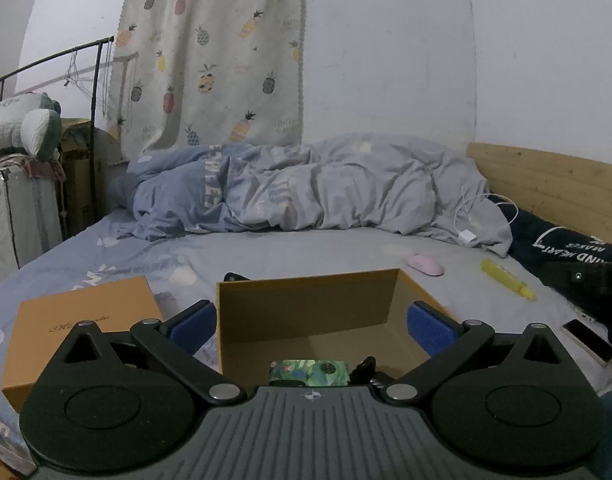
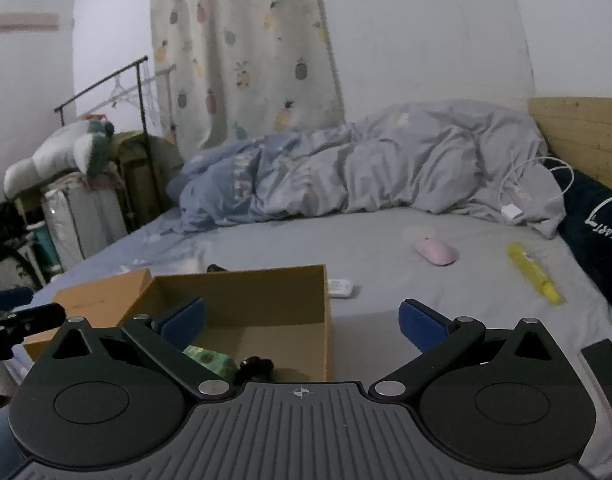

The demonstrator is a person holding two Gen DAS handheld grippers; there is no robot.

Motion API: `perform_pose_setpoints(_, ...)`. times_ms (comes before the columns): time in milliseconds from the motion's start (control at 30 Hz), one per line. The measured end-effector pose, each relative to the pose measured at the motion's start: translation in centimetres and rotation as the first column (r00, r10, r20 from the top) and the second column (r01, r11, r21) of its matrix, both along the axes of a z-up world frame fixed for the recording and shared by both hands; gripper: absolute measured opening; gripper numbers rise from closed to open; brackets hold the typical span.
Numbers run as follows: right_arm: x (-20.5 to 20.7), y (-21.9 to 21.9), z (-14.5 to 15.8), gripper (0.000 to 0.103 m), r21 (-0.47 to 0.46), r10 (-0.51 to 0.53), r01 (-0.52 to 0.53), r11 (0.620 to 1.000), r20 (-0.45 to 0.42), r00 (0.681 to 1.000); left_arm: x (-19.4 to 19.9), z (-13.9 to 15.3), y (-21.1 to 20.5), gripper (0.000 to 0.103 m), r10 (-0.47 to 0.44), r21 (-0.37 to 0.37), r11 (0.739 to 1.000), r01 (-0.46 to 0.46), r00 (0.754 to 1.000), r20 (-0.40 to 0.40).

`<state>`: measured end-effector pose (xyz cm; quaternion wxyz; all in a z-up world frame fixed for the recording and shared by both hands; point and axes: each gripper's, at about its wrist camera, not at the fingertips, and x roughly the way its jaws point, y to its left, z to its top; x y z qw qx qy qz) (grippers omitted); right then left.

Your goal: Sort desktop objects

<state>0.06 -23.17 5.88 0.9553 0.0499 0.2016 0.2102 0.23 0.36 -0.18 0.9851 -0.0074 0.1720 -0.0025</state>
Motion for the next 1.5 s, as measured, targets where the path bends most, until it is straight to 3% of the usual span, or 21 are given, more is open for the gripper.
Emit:
perform_pose_setpoints(400,0.0,-0.2,-0.7,0.103,0.018,-0.011,0.011,1.0,-0.029,1.0,0.5,0.9,-2.2,0.103,0.013,0.02,1.0,-0.013,1.0,-0.004)
perform_pose_setpoints(567,1.4,0.1,-0.9,0.103,0.048,0.05,-0.048,0.998,-0.045,0.998,0.8,0.5,-2.5,0.103,0.018,0.046,0.999,-0.018,1.0,-0.007)
perform_pose_setpoints(1033,2.9,0.6,-1.7,0.103,0.041,0.035,-0.033,0.999,-0.055,0.998,1.4,0.4,-2.1,0.103,0.051,0.019,0.999,-0.051,0.999,-0.001)
perform_pose_setpoints(1500,5.2,0.5,-2.6,0.103,0.048,0.033,-0.027,0.998,-0.136,0.99,2.6,-0.9,-3.3,0.103,0.034,0.1,0.994,-0.031,0.999,-0.023)
